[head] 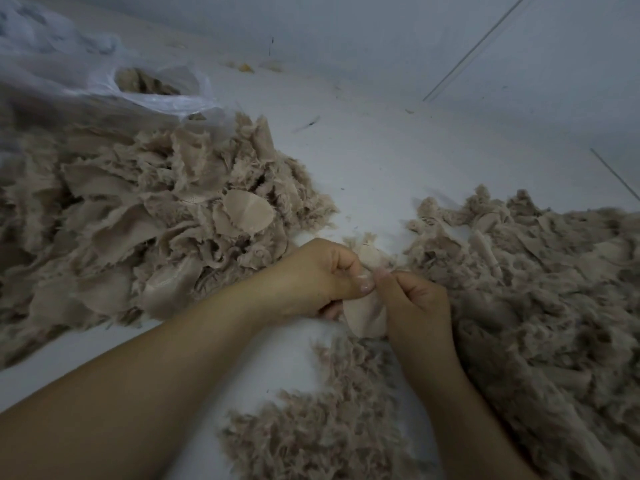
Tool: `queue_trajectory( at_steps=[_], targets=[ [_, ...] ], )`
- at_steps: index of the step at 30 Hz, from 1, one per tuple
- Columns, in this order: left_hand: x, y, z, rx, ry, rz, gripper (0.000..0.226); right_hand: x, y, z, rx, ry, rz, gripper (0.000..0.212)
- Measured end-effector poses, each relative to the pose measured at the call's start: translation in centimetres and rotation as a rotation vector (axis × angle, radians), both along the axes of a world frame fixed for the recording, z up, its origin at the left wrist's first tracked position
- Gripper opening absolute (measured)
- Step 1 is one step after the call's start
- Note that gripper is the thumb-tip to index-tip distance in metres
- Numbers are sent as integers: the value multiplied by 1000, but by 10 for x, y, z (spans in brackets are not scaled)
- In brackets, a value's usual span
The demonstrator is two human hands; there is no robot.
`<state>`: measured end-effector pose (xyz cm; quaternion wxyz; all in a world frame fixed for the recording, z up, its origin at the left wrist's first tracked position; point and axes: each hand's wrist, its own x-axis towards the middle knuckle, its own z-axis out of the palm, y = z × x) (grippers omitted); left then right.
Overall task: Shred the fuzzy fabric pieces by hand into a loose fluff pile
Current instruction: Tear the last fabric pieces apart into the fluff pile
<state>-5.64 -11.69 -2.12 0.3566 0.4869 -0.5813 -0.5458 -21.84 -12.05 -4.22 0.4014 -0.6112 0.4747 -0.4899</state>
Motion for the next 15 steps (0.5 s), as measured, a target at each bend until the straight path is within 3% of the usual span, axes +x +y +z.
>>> queue_trajectory(
  at_steps=[2, 3, 6, 7, 8, 9, 10, 13, 15],
  targets=[
    [5, 4, 8, 43, -3, -68, 38, 0, 0, 1, -2, -5, -55, 52],
    [5, 3, 12, 25, 98, 2, 40, 0, 0, 1, -2, -31, -79, 51],
    [10, -5, 21, -181, 704, 442, 29, 0, 0, 2, 48, -138, -82, 43],
    [11, -9, 22, -276, 811, 511, 21, 1, 0, 3, 52, -128, -65, 41],
    [9, -12, 20, -339, 794, 537, 27, 2, 1, 2, 49, -107, -48, 40],
    [8, -14, 13, -370, 674, 538, 39, 2, 1, 2, 47, -95, -40, 39],
    [6, -13, 5, -397, 415, 527, 46, 2, 1, 1, 48, -94, -38, 38],
    [-6, -16, -20, -542, -575, 242, 51, 0, 1, 0, 44, -90, -60, 35],
    [-14, -20, -27, -546, -872, 47, 51, 1, 0, -2, 48, -85, -73, 32]
  ],
)
